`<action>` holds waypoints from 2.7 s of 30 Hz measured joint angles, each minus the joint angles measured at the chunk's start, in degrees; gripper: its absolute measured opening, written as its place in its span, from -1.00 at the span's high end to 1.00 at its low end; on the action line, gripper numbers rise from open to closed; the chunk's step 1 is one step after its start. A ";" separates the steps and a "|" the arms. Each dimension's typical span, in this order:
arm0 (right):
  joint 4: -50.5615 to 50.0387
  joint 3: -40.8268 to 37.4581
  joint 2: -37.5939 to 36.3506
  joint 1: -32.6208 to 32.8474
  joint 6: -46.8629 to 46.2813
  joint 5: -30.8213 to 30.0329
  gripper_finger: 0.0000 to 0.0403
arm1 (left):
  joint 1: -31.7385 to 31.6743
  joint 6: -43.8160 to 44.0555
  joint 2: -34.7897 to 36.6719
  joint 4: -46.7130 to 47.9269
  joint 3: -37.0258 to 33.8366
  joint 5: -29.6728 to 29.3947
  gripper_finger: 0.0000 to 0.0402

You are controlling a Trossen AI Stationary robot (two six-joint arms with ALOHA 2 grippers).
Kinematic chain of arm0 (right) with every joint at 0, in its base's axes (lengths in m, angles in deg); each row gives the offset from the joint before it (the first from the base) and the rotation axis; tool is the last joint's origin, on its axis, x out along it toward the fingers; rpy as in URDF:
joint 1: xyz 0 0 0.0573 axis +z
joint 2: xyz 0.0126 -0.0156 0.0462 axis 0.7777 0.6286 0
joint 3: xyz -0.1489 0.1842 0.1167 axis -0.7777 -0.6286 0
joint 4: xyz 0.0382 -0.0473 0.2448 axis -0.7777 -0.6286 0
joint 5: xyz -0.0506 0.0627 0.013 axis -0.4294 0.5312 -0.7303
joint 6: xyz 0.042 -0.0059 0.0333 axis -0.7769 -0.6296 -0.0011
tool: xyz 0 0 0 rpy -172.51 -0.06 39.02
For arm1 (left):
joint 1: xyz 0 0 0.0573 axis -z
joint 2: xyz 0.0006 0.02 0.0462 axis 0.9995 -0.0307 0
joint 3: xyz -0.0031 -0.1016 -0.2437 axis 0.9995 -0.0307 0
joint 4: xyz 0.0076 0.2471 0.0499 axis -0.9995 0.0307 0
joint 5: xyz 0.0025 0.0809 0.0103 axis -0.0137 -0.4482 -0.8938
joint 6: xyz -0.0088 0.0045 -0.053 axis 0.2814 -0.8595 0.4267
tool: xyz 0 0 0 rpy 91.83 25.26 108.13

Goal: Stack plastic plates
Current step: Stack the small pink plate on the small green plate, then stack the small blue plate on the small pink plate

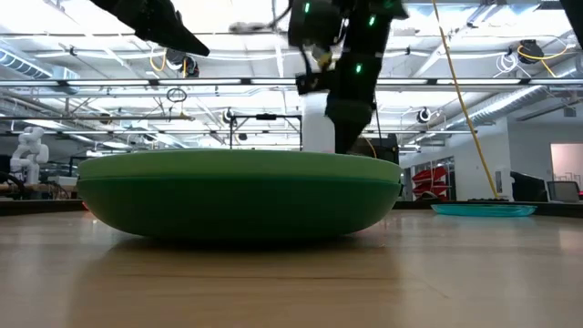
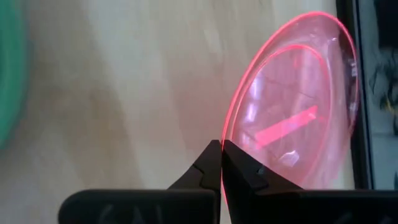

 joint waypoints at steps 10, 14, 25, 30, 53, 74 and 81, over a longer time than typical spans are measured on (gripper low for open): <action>4.53 3.08 -2.49 11.25 3.91 2.13 1.00 | -0.02 0.03 0.00 -0.37 0.00 0.01 0.45; 4.48 8.63 -0.57 14.90 4.15 3.41 1.00 | -0.02 0.30 0.00 -0.39 0.00 0.01 0.45; 2.95 24.53 11.14 20.66 3.94 11.18 1.00 | -0.02 0.86 0.00 -0.29 0.00 0.00 0.45; 1.62 29.21 15.85 22.16 3.05 11.24 1.00 | -0.02 0.95 0.00 -0.13 0.00 0.02 0.45; 0.92 31.04 19.03 22.48 -4.04 17.10 0.92 | -0.02 1.72 0.00 0.96 -0.02 0.01 0.45; -6.32 30.93 18.14 21.90 -8.76 16.36 0.36 | 0.00 1.93 0.00 0.94 -0.02 0.01 0.45; -16.29 30.97 13.93 19.32 -8.04 10.30 0.37 | 0.00 2.39 0.00 0.97 -0.01 0.02 0.45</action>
